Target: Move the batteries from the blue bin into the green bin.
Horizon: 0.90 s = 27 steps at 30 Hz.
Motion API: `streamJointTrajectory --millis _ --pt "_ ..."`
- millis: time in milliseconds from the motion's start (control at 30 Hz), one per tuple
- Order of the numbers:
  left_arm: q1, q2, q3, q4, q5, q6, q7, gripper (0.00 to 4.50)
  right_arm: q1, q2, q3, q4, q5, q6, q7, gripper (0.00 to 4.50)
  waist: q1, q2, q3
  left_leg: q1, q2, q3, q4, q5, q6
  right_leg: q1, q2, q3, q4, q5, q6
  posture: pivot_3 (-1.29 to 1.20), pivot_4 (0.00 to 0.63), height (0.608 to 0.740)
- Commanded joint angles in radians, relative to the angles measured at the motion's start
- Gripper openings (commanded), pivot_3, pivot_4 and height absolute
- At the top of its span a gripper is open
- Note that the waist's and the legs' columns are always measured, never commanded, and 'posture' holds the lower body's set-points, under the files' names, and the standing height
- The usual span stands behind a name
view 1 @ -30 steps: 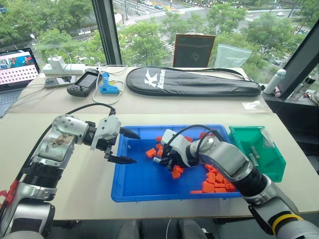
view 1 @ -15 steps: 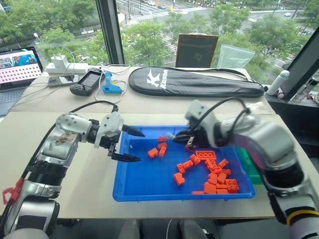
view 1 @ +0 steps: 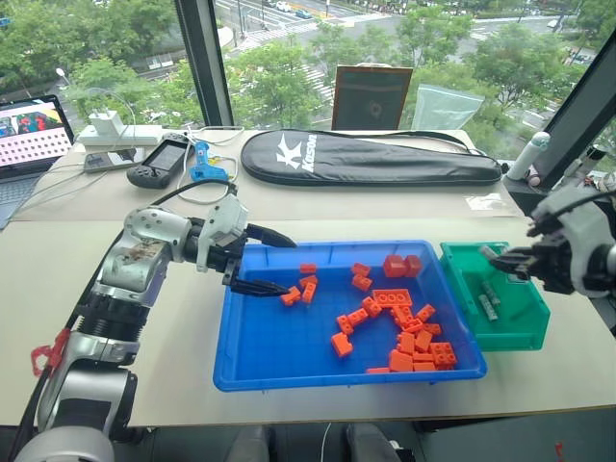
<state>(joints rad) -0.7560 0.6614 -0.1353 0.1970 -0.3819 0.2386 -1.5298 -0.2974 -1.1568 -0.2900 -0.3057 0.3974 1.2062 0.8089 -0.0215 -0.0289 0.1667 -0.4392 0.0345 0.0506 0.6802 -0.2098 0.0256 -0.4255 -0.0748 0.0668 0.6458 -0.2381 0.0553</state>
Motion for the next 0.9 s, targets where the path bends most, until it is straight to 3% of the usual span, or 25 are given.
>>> streamJointTrajectory --millis 33,100,167,333,433,533,900 --pt "-0.039 -0.008 0.005 0.016 0.013 0.001 0.021 4.50 0.059 -0.019 -0.059 0.000 -0.018 -0.049 -0.006 0.35 0.003 0.000 0.000 0.000 0.000 0.000 0.000 0.000 0.000 0.000 0.000 0.000 0.000 0.000 0.000 0.00 0.150 0.734" --pt "-0.044 -0.011 -0.007 0.022 0.032 0.008 0.031 4.50 0.064 -0.001 -0.054 -0.005 -0.007 -0.058 -0.018 1.37 0.004 0.000 0.000 0.000 -0.001 0.000 0.000 0.000 0.000 0.000 0.000 0.000 0.000 0.000 0.000 0.00 0.150 0.734" --pt "-0.048 -0.014 -0.009 0.027 0.039 0.011 0.035 4.50 0.056 0.005 -0.047 -0.010 0.000 -0.058 -0.025 1.89 0.003 0.000 0.000 0.000 0.000 0.000 0.000 0.000 0.000 0.000 0.000 0.000 0.000 0.000 0.000 0.00 0.150 0.734" --pt "-0.047 -0.010 0.007 0.028 0.036 0.023 0.043 4.50 0.058 -0.037 -0.036 -0.019 -0.005 -0.066 -0.016 3.67 0.005 0.000 0.000 0.000 0.000 0.000 0.000 0.000 0.000 0.000 0.000 0.000 0.000 0.000 0.000 0.00 0.150 0.734" --pt "-0.039 0.010 0.014 0.032 0.049 0.021 0.049 4.50 0.028 -0.058 -0.008 -0.066 0.000 -0.180 0.037 4.47 0.006 0.000 0.000 0.000 -0.001 0.000 0.000 0.000 0.000 0.000 -0.001 0.000 0.000 0.000 0.000 0.00 0.150 0.734" --pt "-0.040 0.011 0.012 0.034 0.047 0.024 0.051 4.50 -0.008 -0.053 0.048 -0.153 0.057 -0.274 0.130 4.47 -0.002 0.000 0.000 0.000 0.000 0.000 0.000 0.000 0.000 0.000 0.000 0.000 0.000 0.000 0.000 0.00 0.150 0.734" --pt "-0.008 0.016 0.017 -0.025 0.037 0.034 0.073 4.50 -0.212 0.153 0.420 -0.229 0.027 -0.160 0.014 4.47 0.007 0.000 0.000 -0.001 0.000 -0.001 0.000 0.000 0.000 0.000 0.000 0.000 0.000 0.000 0.000 0.00 0.150 0.734"
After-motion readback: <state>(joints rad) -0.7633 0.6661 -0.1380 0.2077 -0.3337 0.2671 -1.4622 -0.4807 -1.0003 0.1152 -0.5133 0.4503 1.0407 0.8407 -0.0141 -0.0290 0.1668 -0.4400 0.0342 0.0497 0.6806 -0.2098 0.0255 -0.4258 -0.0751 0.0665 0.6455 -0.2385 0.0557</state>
